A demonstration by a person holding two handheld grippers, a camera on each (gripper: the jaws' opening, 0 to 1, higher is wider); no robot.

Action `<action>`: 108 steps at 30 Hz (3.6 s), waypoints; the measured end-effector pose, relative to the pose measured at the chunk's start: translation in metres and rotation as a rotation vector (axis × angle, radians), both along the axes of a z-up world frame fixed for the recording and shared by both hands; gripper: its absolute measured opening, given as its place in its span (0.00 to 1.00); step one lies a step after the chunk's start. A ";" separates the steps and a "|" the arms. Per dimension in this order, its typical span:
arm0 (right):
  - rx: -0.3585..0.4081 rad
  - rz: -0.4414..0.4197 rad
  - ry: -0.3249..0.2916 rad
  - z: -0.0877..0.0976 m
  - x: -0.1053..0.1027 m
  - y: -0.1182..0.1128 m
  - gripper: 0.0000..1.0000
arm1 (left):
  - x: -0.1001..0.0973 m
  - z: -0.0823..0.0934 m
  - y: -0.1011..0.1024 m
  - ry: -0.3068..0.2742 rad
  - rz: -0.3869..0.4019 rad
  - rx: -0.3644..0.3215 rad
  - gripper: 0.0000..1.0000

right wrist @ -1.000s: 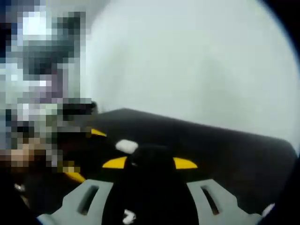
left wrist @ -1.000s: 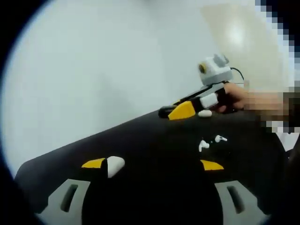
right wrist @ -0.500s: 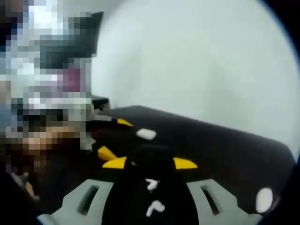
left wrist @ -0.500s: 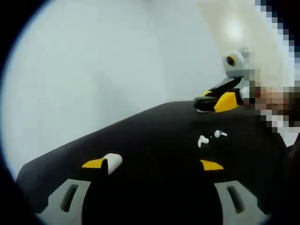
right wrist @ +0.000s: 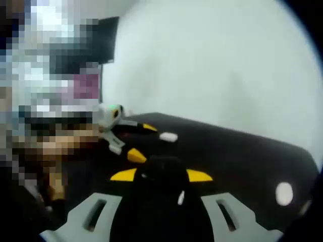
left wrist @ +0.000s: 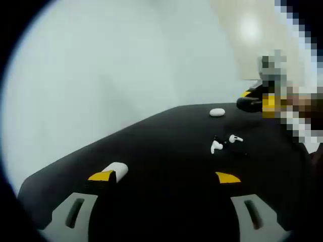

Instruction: Pick up three earphones and place each one into its charging case using tactile feedback, ensure that each earphone is properly inserted and securely positioned inside the case.

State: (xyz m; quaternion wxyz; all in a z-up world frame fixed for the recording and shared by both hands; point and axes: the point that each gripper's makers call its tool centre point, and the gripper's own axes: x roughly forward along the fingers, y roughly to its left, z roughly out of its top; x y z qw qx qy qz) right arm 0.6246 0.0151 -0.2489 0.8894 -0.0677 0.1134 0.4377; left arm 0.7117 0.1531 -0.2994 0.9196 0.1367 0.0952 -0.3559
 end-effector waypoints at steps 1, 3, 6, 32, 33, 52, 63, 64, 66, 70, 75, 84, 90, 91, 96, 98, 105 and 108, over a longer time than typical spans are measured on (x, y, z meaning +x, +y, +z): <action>0.001 0.005 0.001 0.000 -0.004 0.001 0.36 | 0.000 0.000 -0.001 0.000 -0.001 0.001 0.74; -0.003 0.014 -0.007 0.000 -0.011 0.002 0.36 | -0.001 -0.001 -0.001 0.001 -0.003 0.006 0.74; -0.023 0.017 -0.020 -0.001 -0.016 0.002 0.36 | 0.001 -0.001 -0.002 0.002 -0.007 0.006 0.74; -0.128 0.009 0.058 -0.070 -0.028 0.008 0.37 | 0.007 0.003 -0.006 -0.006 -0.035 0.020 0.74; -0.127 0.009 0.058 -0.070 -0.028 0.007 0.37 | 0.006 0.003 -0.006 -0.006 -0.035 0.020 0.74; -0.025 0.060 0.108 -0.047 -0.038 0.003 0.47 | 0.003 0.004 -0.009 -0.011 -0.045 0.020 0.74; -0.058 0.057 0.180 -0.069 -0.043 -0.009 0.46 | 0.003 0.003 -0.009 -0.008 -0.046 0.023 0.74; -0.059 0.056 0.181 -0.069 -0.043 -0.010 0.46 | 0.003 0.003 -0.009 -0.008 -0.047 0.025 0.74; -0.063 0.059 0.183 -0.068 -0.044 -0.010 0.46 | 0.002 0.002 -0.010 -0.004 -0.049 0.031 0.74; -0.095 0.073 0.171 -0.069 -0.049 -0.010 0.46 | 0.002 0.000 -0.010 -0.002 -0.050 0.036 0.74; -0.104 0.090 0.153 -0.064 -0.058 -0.007 0.44 | 0.002 0.000 -0.010 -0.003 -0.049 0.038 0.74; -0.102 0.138 0.157 -0.072 -0.076 0.006 0.38 | 0.001 -0.001 -0.010 -0.003 -0.053 0.044 0.74; -0.098 0.206 0.166 -0.071 -0.088 0.026 0.36 | 0.000 -0.002 -0.011 -0.003 -0.055 0.051 0.74; -0.098 0.221 0.164 -0.071 -0.090 0.031 0.36 | 0.000 -0.002 -0.011 -0.003 -0.056 0.050 0.74; -0.119 0.291 0.131 -0.072 -0.094 0.058 0.37 | 0.001 -0.002 -0.010 -0.002 -0.056 0.050 0.74; -0.122 0.306 0.123 -0.072 -0.093 0.065 0.37 | 0.001 -0.002 -0.009 -0.002 -0.055 0.050 0.74; -0.012 0.297 0.120 -0.034 -0.080 0.058 0.37 | 0.001 0.001 -0.009 -0.006 -0.054 0.044 0.74; 0.055 0.209 0.099 -0.015 -0.057 0.041 0.37 | 0.000 0.001 -0.009 -0.008 -0.056 0.048 0.74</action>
